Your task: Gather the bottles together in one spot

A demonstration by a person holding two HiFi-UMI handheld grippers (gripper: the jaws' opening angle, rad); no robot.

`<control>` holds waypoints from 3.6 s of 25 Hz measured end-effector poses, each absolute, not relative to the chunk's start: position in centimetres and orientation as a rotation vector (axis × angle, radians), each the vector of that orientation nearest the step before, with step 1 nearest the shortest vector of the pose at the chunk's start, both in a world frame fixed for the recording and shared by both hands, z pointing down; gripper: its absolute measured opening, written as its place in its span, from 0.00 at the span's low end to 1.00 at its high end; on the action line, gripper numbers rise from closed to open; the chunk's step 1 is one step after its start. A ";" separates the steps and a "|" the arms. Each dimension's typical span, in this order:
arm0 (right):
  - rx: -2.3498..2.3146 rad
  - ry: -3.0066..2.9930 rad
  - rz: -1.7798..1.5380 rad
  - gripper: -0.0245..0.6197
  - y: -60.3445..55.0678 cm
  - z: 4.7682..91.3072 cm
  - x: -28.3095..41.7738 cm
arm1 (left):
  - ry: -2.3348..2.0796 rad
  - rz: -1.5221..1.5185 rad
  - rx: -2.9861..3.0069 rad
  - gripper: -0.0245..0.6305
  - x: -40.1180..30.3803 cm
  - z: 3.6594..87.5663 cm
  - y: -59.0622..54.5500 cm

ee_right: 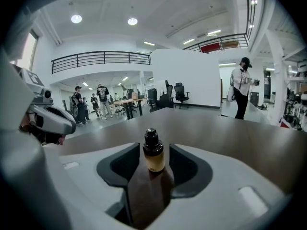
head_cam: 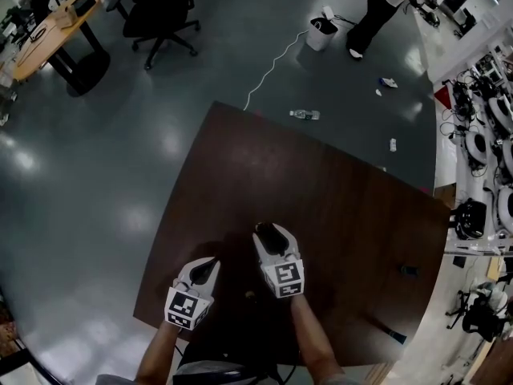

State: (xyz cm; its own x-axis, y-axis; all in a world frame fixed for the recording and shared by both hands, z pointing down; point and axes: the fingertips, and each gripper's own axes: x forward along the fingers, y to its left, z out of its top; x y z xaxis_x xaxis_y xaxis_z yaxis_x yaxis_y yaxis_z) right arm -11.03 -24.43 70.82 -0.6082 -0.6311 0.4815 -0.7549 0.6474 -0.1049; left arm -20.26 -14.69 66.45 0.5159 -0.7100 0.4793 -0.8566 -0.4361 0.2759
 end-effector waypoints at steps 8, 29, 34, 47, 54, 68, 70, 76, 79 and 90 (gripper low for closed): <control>1.081 -2.443 0.386 0.27 -24.8 71.2 -10.9 | -1.277 0.401 2.263 0.04 -20.5 66.7 -14.6; 1.199 -2.428 0.330 0.24 -23.3 67.6 -7.1 | -1.289 0.399 2.329 0.04 -20.0 63.6 -14.4; 1.261 -2.401 0.316 0.24 -21.2 66.2 -4.6 | -1.278 0.385 2.373 0.04 -19.5 62.3 -13.6; 1.346 -2.380 0.267 0.24 -14.6 62.8 -1.4 | -1.243 0.379 2.434 0.04 -17.6 60.8 -10.9; 1.299 -2.401 0.270 0.24 -10.7 63.7 -2.3 | -1.224 0.388 2.445 0.04 -17.3 61.3 -9.6; 1.246 -2.397 0.284 0.24 -5.9 66.6 -3.9 | -1.168 0.422 2.458 0.04 -16.6 63.0 -6.4; 1.241 -2.392 0.297 0.24 -5.5 67.2 -4.1 | -1.164 0.428 2.458 0.04 -16.8 63.3 -6.1; 1.204 -2.386 0.337 0.24 -4.4 69.1 -4.7 | -1.149 0.439 2.452 0.04 -16.7 64.0 -5.3; 1.199 -2.383 0.349 0.24 -4.2 69.8 -4.8 | -1.146 0.445 2.453 0.04 -16.5 64.3 -5.2; 1.180 -2.364 0.371 0.24 -3.8 71.4 -4.9 | -1.141 0.456 2.445 0.04 -16.5 64.9 -5.1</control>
